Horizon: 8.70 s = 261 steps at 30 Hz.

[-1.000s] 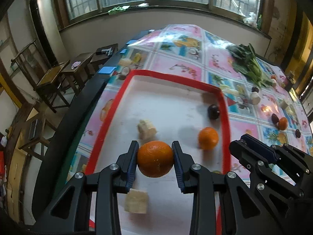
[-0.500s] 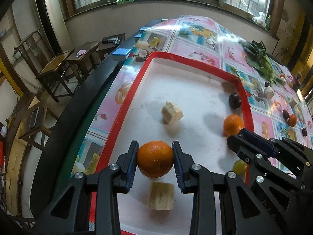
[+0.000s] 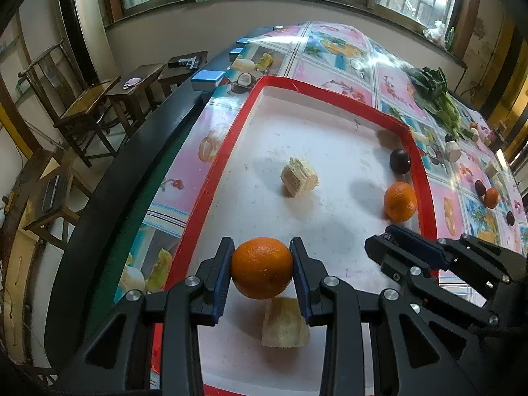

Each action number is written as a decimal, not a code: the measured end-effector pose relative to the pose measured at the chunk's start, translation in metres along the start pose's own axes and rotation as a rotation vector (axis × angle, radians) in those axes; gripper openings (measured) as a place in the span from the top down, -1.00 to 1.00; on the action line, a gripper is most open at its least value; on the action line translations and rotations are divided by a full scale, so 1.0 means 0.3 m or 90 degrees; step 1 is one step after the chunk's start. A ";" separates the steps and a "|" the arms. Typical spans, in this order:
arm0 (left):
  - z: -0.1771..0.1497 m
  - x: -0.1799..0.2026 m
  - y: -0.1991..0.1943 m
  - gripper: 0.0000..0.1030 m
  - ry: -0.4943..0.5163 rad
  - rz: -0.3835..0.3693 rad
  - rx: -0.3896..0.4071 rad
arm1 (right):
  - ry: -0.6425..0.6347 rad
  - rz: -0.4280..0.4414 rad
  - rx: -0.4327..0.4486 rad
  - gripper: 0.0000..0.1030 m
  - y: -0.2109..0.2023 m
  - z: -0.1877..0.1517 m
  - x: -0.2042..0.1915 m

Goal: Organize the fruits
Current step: 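Carry the date in the right tool over the tray while the left tool carries the orange, then open the left tool to drop the orange while the right tool releases the date, then move both open tools back over the fruit on the table, then close the right tool on another red date while the left tool grasps an orange, then carry the date in the right tool over the tray while the left tool carries the orange, then open the right tool to drop the date while the left tool releases the orange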

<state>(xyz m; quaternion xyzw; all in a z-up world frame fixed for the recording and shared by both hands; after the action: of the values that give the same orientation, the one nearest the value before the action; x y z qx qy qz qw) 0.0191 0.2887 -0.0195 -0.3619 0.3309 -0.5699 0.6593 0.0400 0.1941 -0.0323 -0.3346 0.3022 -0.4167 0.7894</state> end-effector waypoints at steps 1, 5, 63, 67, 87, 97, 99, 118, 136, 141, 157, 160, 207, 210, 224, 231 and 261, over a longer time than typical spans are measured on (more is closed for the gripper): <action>0.002 -0.002 0.001 0.34 -0.001 0.000 0.000 | -0.001 -0.001 -0.002 0.61 0.002 -0.001 -0.003; 0.002 -0.005 0.002 0.34 0.001 0.001 0.001 | -0.005 -0.006 -0.014 0.61 0.015 -0.011 -0.010; 0.151 0.388 -0.096 0.01 0.130 -0.098 0.065 | 0.151 -0.058 0.072 0.13 -0.229 -0.037 0.280; 0.154 0.511 -0.088 0.01 0.172 -0.134 0.060 | 0.206 -0.099 0.090 0.13 -0.295 -0.074 0.392; 0.150 1.066 0.051 0.01 0.233 -0.221 -0.001 | 0.366 -0.277 0.113 0.14 -0.549 -0.274 1.156; 0.164 1.157 0.087 0.01 0.211 -0.222 -0.008 | 0.318 -0.248 0.069 0.14 -0.423 -0.228 1.260; 0.169 1.175 0.088 0.01 0.212 -0.226 -0.004 | 0.311 -0.243 0.061 0.15 -0.402 -0.223 1.273; 0.197 1.251 0.187 0.09 0.223 -0.207 -0.001 | 0.285 -0.236 0.069 0.43 -0.388 -0.216 1.290; 0.191 1.229 0.159 0.33 0.217 -0.210 0.020 | 0.318 -0.200 0.088 0.56 -0.411 -0.234 1.309; 0.187 1.204 0.132 0.33 0.206 -0.221 0.023 | 0.339 -0.185 0.090 0.56 -0.426 -0.248 1.303; 0.167 1.137 0.072 0.33 0.181 -0.192 0.033 | 0.331 -0.190 0.086 0.56 -0.434 -0.265 1.255; 0.165 1.118 0.052 0.33 0.182 -0.177 0.039 | 0.327 -0.190 0.087 0.56 -0.442 -0.264 1.237; 0.132 0.254 -0.122 0.33 0.043 -0.010 0.073 | 0.126 -0.063 0.094 0.55 -0.269 0.025 0.386; 0.115 0.198 -0.113 0.33 0.033 0.002 0.066 | 0.109 -0.051 0.093 0.55 -0.243 0.049 0.315; 0.054 0.061 -0.035 0.33 0.008 0.022 0.026 | 0.033 -0.023 0.059 0.55 -0.110 0.120 0.075; 0.049 0.043 0.003 0.33 0.005 0.025 0.013 | 0.012 -0.024 0.033 0.55 -0.051 0.127 0.044; 0.063 0.011 0.038 0.07 0.001 0.036 0.000 | 0.024 -0.043 -0.006 0.49 0.041 0.121 0.058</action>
<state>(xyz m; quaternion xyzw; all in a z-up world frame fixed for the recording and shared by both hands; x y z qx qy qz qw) 0.0414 0.2885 -0.0196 -0.3520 0.3411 -0.5513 0.6751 0.0811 0.1942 -0.0238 -0.3405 0.3079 -0.4476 0.7674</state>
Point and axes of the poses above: each gripper's, at about its wrist camera, not at the fingertips, and y roughly the way its jaws point, x to its right, z to its top, the point moved 7 cm from there along y, roughly the way its jaws point, and after that the axes turned 6 degrees about y, right-handed, at the moved point
